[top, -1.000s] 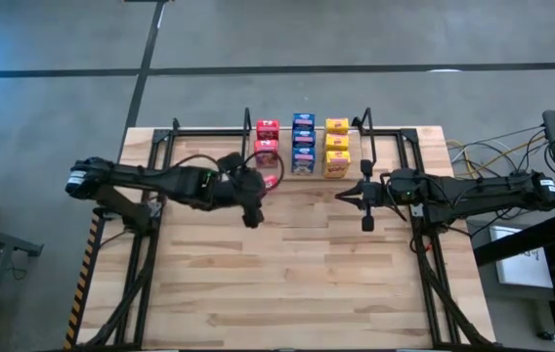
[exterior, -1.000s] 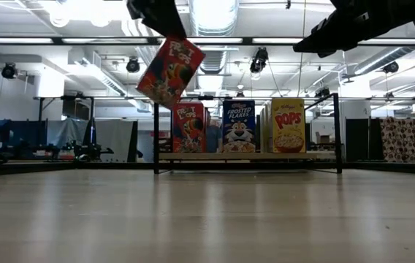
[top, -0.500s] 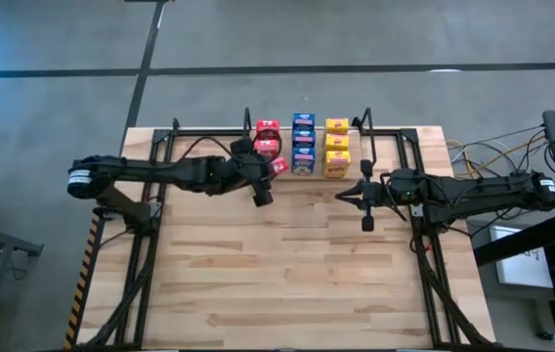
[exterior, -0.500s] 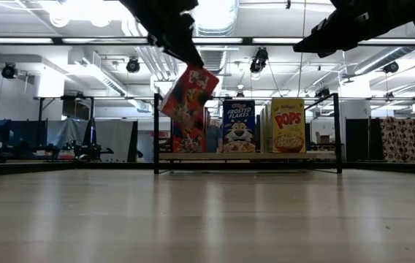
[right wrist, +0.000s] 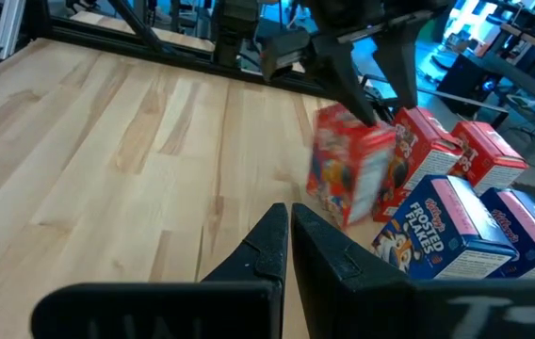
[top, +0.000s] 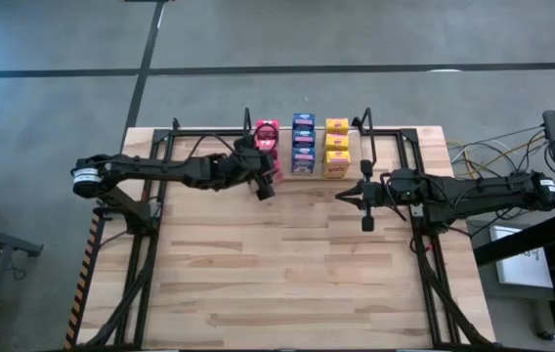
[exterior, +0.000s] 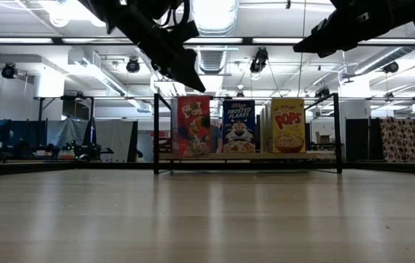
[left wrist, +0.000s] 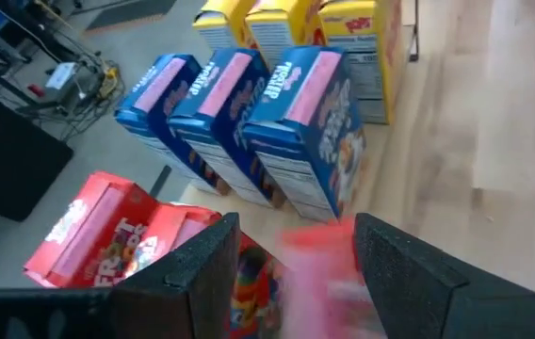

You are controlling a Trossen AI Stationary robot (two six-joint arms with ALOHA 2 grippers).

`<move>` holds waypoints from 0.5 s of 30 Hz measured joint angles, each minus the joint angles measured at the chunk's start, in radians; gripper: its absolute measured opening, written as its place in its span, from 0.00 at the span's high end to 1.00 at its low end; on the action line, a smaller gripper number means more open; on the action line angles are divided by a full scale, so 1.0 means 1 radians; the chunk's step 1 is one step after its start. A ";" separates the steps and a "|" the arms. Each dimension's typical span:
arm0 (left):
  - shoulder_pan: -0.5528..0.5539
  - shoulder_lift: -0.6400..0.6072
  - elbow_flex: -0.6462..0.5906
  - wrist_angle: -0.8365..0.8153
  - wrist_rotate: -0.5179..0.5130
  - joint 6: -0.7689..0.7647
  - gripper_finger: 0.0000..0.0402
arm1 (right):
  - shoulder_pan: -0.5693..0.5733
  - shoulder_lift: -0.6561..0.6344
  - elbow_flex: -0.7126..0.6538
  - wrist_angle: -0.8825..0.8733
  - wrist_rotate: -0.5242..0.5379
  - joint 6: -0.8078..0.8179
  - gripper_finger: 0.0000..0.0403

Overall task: Stack cereal on shelf
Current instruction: Put the red cereal box on the shelf aligned with the other red cereal boxes

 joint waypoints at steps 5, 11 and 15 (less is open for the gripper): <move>0.017 0.000 -0.031 0.083 0.011 0.050 0.52 | 0.000 0.000 0.000 0.000 0.000 0.001 0.98; 0.025 -0.001 -0.032 0.090 0.011 0.064 0.52 | 0.000 0.000 0.000 0.000 0.001 0.002 0.98; -0.019 -0.013 -0.031 0.014 0.093 0.031 0.52 | 0.000 0.000 0.000 -0.001 0.001 0.002 0.98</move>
